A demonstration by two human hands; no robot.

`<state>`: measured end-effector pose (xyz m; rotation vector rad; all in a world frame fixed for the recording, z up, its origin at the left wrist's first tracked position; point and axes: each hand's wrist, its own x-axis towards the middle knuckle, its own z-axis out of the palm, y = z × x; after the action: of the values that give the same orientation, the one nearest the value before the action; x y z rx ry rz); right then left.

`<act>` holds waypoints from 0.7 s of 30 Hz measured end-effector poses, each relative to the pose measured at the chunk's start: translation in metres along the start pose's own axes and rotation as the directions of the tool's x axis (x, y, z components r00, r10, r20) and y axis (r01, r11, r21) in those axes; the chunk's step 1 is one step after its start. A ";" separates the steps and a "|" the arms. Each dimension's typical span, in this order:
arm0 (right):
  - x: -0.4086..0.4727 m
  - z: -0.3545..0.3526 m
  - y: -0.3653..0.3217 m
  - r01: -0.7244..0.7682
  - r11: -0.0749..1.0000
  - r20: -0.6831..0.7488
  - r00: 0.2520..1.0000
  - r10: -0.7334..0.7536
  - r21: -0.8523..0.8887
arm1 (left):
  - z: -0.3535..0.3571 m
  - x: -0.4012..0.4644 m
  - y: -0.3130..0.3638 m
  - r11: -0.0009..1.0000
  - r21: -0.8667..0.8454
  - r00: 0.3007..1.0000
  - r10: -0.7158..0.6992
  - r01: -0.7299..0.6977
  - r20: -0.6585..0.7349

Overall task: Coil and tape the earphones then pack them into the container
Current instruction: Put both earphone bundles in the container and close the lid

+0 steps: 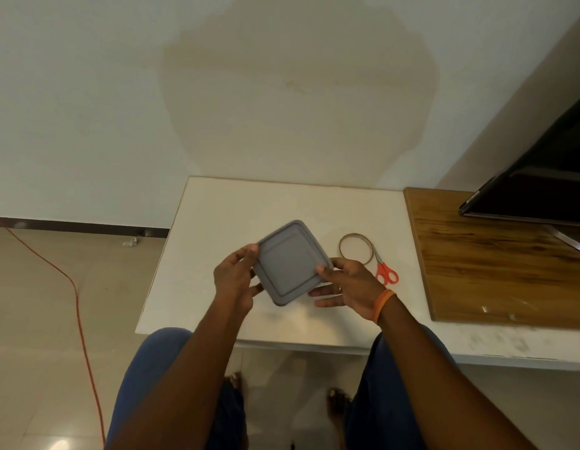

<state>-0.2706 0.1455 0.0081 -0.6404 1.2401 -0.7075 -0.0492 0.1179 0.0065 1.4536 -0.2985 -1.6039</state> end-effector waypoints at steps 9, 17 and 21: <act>0.008 0.005 0.003 0.075 0.985 -0.105 0.993 -0.059 0.154 | 0.007 -0.009 -0.010 0.967 0.178 0.965 -0.209 0.181 0.157; 0.010 0.002 0.002 0.104 0.966 -0.205 0.977 -0.055 0.235 | 0.017 -0.012 -0.025 0.962 0.233 0.950 -0.202 0.146 0.238; 0.015 0.005 0.003 0.037 0.994 -0.242 0.970 -0.011 0.104 | 0.018 -0.005 -0.024 0.934 0.296 0.948 -0.261 0.201 0.181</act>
<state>-0.2628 0.1362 -0.0026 -0.4908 1.4089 -0.8863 -0.0766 0.1278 -0.0020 1.5675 -0.5078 -1.9832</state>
